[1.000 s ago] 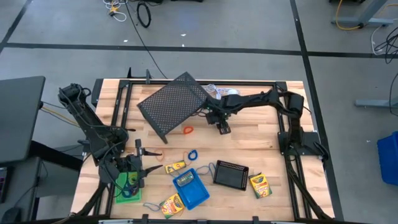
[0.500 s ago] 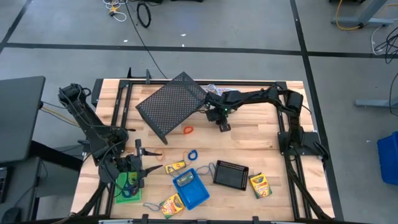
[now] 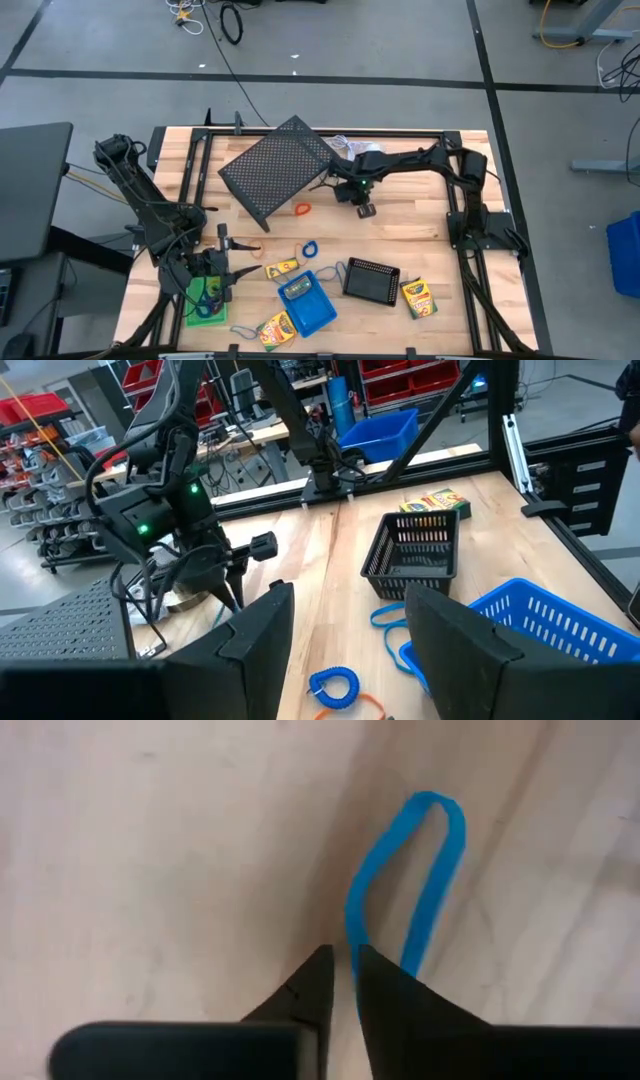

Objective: Pick & Place Office Desk Supplies
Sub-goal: Put the blue rubber band into the black bin

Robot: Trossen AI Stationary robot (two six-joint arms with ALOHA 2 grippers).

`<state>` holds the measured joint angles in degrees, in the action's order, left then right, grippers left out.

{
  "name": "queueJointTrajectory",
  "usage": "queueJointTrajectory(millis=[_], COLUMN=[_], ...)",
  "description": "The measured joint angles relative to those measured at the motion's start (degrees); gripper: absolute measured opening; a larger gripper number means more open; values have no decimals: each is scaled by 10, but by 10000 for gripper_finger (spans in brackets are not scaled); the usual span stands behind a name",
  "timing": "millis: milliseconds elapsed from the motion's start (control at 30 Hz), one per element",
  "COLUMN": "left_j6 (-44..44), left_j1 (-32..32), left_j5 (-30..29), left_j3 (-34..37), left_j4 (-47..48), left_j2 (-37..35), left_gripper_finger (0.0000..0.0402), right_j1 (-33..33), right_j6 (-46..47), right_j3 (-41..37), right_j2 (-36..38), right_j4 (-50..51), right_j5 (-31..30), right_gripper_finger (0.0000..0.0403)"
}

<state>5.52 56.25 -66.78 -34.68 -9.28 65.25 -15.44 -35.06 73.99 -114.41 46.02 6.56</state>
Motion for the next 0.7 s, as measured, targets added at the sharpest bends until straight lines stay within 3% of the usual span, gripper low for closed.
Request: queueJointTrajectory(millis=[133,200,533,700], left_j6=[0,-1,-9,-12], left_j1=[0,0,0,0], left_j5=[1,9,15,26], left_j3=[0,0,0,0], left_j4=[0,-1,-6,-11], left_j2=[0,0,0,0], left_gripper_finger=[201,201,201,201], right_j1=[33,53,139,123], right_j6=[-5,-2,22,6], right_j3=[-2,-2,15,26], right_j2=[-2,-1,10,14], right_j4=[31,37,44,-24], right_j5=[55,47,-80,-110], right_gripper_finger=[6,4,7,50])
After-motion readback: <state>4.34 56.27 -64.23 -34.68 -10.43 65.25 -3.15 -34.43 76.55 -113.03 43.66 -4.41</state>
